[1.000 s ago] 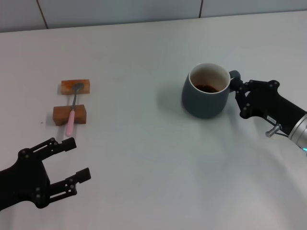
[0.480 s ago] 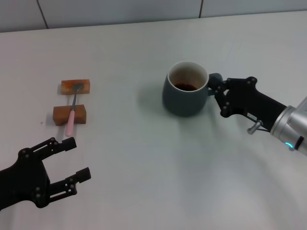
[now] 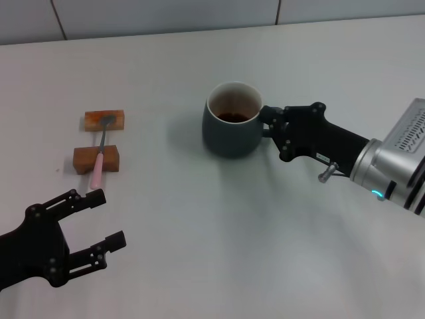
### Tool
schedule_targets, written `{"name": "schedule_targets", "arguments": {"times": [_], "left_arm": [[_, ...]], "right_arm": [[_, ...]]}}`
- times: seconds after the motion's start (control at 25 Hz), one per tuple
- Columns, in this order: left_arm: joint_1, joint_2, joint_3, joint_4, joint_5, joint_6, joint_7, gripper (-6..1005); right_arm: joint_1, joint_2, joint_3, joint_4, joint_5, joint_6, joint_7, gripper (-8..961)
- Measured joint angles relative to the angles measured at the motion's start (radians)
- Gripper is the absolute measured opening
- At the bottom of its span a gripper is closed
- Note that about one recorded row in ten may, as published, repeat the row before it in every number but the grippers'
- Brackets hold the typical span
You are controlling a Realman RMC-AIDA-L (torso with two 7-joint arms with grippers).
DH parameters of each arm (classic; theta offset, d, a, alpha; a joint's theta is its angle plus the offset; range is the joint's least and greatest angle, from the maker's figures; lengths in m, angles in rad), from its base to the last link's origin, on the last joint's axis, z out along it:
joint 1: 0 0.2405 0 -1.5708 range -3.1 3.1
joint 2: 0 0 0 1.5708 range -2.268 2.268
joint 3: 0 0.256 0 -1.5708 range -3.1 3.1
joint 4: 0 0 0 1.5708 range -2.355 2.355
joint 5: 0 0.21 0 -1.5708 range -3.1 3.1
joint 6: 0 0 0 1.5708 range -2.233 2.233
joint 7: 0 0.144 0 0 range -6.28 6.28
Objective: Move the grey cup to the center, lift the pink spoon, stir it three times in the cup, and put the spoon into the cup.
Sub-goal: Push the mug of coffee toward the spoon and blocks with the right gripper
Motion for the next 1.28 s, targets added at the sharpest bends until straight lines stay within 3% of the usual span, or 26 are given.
{"name": "schedule_targets", "arguments": {"times": [0.92,1.16,1.28], "left_arm": [[-0.012,-0.001,0.0,-0.001,0.003,-0.005,0.0,785],[-0.007,-0.001,0.0,-0.002,0.003,-0.003,0.0,785],[-0.006,0.0,0.0,-0.002,0.003,-0.003,0.0,785]], "right_arm": [[0.132,0.0,0.012,0.113,-0.085,0.014,0.011,123],[0.085,-0.013,-0.001,0.085,-0.119,-0.104,0.05,134],[0.006,-0.019,-0.017,-0.077,-0.245,-0.121,0.219,139]]}}
